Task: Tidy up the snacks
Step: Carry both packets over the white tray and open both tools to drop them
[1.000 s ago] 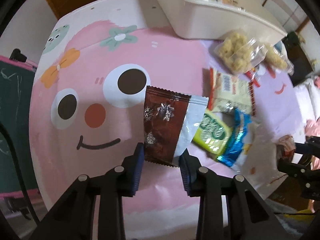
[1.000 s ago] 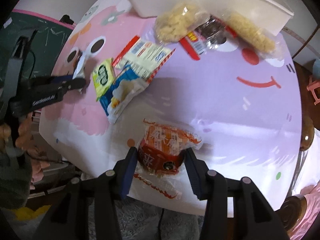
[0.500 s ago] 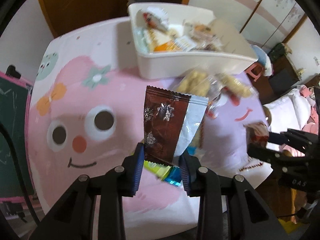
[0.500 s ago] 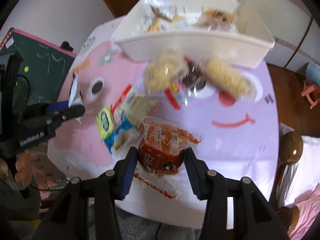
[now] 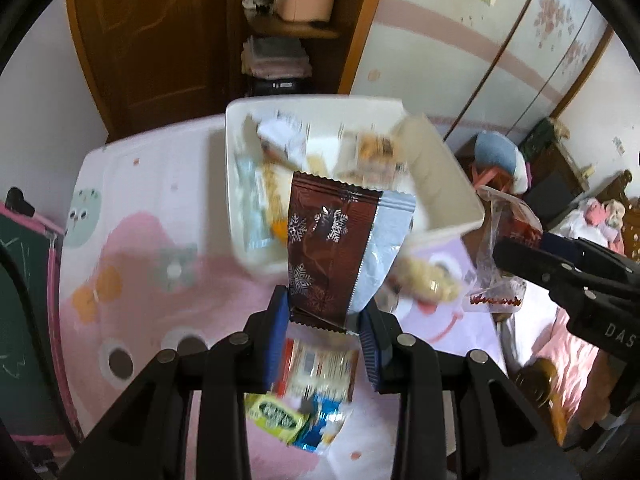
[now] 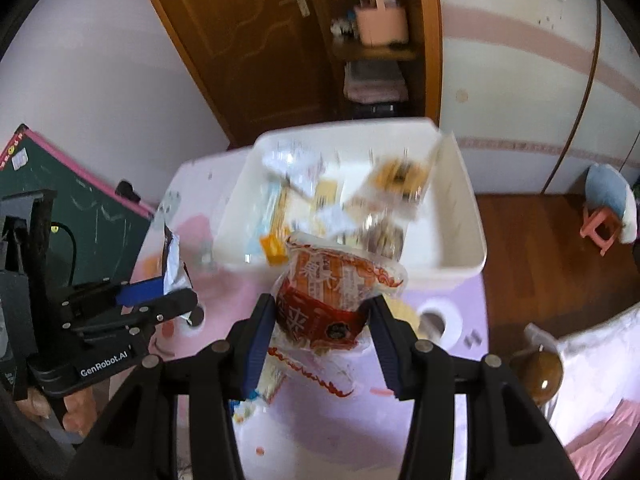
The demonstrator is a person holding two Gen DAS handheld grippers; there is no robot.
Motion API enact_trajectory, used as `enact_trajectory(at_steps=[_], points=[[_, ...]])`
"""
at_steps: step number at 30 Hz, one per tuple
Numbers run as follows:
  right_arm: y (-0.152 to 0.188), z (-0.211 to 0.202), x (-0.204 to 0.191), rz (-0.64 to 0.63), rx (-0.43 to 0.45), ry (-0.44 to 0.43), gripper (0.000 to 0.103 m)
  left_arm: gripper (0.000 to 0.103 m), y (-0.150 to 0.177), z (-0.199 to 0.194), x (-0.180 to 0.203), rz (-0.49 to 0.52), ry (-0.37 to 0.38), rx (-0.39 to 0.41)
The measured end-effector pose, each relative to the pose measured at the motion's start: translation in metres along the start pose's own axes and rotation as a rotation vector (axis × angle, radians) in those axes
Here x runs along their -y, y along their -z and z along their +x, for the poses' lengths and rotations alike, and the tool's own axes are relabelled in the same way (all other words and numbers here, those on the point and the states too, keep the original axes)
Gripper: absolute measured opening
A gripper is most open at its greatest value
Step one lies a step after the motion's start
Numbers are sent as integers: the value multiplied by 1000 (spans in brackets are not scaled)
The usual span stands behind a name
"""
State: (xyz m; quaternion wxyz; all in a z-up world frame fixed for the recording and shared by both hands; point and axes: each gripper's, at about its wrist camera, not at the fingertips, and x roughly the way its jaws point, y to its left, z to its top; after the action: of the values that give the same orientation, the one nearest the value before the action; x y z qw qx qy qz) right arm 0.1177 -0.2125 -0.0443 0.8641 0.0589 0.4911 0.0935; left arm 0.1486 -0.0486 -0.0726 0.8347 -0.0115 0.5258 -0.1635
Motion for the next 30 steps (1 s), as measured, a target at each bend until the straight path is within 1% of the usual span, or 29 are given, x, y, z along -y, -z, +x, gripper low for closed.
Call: enact_trajectory(at_steps=[8, 14, 19, 22, 30], points=[[-44, -5, -1, -19, 75, 15, 48, 32, -52, 1, 14, 21, -19, 47], [-71, -6, 0, -4, 113, 21, 48, 32, -82, 3, 23, 37, -36, 82], [-93, -1, 3, 5, 145, 65, 48, 32, -102, 14, 24, 31, -61, 89], [-105, 7, 8, 11, 151, 97, 48, 32, -111, 24, 23, 24, -68, 86], [-124, 42, 23, 32, 125, 157, 48, 32, -132, 55, 22, 11, -79, 65]])
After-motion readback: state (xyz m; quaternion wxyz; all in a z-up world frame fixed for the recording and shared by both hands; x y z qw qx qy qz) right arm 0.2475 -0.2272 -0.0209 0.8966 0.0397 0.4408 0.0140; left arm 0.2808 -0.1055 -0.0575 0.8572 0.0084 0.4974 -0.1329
